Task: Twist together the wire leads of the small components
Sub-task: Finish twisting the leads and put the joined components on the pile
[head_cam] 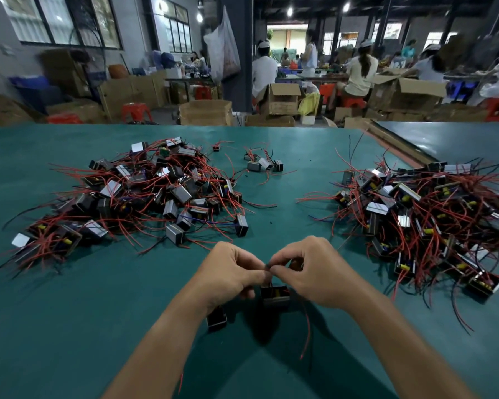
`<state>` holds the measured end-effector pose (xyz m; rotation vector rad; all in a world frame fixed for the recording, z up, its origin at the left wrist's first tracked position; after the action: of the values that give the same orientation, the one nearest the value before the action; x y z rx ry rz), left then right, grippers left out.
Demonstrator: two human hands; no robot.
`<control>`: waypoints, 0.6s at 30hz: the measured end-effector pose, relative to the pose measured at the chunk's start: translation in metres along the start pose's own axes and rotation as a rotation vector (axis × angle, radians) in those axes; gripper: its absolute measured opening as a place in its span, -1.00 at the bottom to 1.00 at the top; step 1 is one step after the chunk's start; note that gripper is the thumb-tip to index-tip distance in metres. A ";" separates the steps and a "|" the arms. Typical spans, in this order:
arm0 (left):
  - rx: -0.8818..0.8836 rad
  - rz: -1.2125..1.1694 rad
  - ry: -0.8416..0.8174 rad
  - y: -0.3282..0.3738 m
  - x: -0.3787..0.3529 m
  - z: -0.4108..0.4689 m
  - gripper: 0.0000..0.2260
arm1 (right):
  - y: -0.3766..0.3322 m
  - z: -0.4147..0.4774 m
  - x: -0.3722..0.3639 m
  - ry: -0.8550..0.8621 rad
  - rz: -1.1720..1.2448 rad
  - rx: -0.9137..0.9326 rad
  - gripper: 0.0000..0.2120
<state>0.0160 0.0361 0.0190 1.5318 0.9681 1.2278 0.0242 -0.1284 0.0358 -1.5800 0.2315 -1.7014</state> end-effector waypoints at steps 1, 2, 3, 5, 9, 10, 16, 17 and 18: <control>0.000 0.005 0.004 0.000 0.000 0.000 -0.95 | 0.000 0.000 0.001 -0.005 -0.002 0.006 -0.91; -0.001 0.011 0.003 0.000 -0.001 0.001 -0.92 | 0.000 -0.001 0.002 -0.010 -0.001 0.005 -0.91; -0.002 0.017 -0.002 0.000 -0.001 0.001 -0.89 | 0.000 -0.001 0.003 -0.017 0.000 -0.002 -0.90; -0.001 0.026 -0.013 0.000 -0.002 0.001 -0.85 | 0.000 -0.002 0.004 -0.032 0.000 -0.020 -0.90; 0.005 0.024 -0.018 -0.001 -0.003 0.000 -0.86 | -0.002 -0.003 0.004 -0.036 -0.025 -0.030 -0.92; 0.007 0.024 -0.015 -0.001 -0.003 0.000 -0.86 | -0.002 -0.002 0.004 -0.030 -0.050 -0.027 -0.92; -0.071 0.095 0.023 0.002 -0.005 0.001 -0.95 | -0.005 -0.004 0.000 -0.049 -0.153 -0.042 -0.90; -0.119 0.145 0.035 0.004 -0.005 0.001 -0.95 | -0.005 -0.002 0.000 -0.068 -0.169 -0.068 -0.89; -0.171 0.209 0.050 0.005 -0.006 0.001 -0.95 | -0.005 -0.001 0.000 -0.091 -0.167 -0.119 -0.86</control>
<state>0.0161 0.0287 0.0223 1.5002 0.7275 1.4631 0.0215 -0.1255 0.0386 -1.8029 0.1610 -1.7644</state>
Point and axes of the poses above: each hand's wrist, its own z-axis towards the middle knuckle, its own x-axis out of the back of the hand, y = z × x, the point moved 3 cm from there along z, towards the middle knuckle, and after that the axes turned 3 degrees about -x, right-handed, at the moved point
